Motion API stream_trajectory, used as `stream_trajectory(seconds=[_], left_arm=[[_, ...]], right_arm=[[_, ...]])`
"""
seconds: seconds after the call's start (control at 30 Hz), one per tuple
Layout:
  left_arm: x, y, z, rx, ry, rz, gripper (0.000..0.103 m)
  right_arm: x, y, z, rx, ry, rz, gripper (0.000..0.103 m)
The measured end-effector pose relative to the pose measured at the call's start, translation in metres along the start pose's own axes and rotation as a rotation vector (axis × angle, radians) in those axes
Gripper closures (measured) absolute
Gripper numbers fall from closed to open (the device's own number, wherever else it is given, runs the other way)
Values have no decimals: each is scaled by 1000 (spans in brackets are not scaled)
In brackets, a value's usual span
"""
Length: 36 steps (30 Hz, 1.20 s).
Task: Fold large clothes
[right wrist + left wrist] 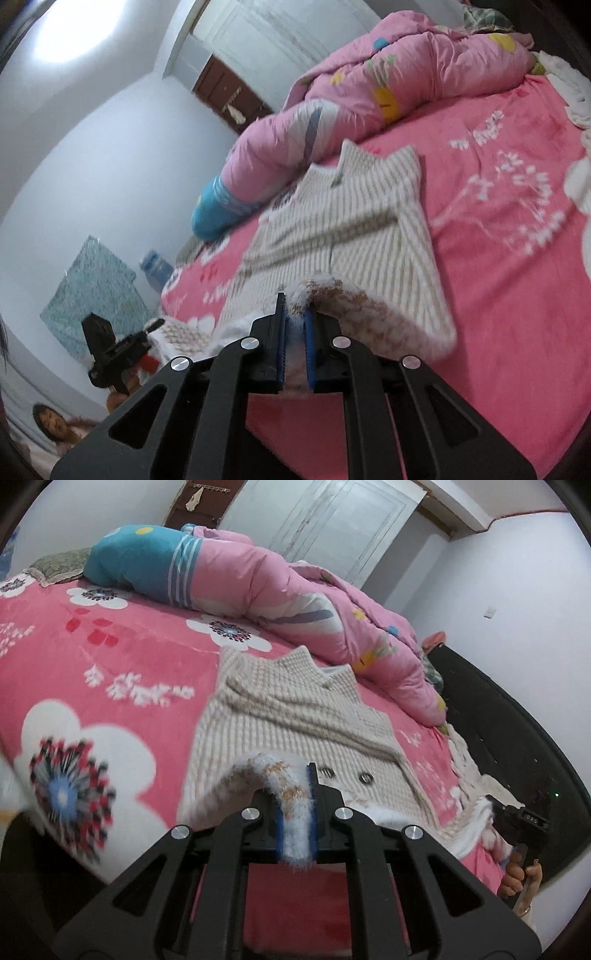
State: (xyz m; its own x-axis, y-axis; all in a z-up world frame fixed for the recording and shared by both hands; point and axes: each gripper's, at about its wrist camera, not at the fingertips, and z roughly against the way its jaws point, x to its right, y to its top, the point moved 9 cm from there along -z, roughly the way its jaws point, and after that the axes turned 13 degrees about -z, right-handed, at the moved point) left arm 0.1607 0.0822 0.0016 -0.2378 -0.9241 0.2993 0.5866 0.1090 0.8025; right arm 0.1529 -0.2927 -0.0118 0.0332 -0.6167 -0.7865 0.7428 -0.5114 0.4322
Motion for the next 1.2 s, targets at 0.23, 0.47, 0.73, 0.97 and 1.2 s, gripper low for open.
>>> stream_trajectory(seconds=[0.23,0.47,0.73,0.97,1.2], left_arm=[[-36,19,-90,-105,46,14,91],[-62,-7,-149,-240,38,47,79],[-76,10,-103,-69,97,38,27],[-19,0,-87,-53,19,-108,27],[21,-70,-153,-271,103,-232,26]], right_arm=[[39,40,-56,30,-66,-68,94],[103,34,-108,-74,-219,-171,91],[69,51,-63,53,-303,8,45],[-11,-11,-84,-81,-219,323,45],[41,-75,-173,-293,-466,384,42]])
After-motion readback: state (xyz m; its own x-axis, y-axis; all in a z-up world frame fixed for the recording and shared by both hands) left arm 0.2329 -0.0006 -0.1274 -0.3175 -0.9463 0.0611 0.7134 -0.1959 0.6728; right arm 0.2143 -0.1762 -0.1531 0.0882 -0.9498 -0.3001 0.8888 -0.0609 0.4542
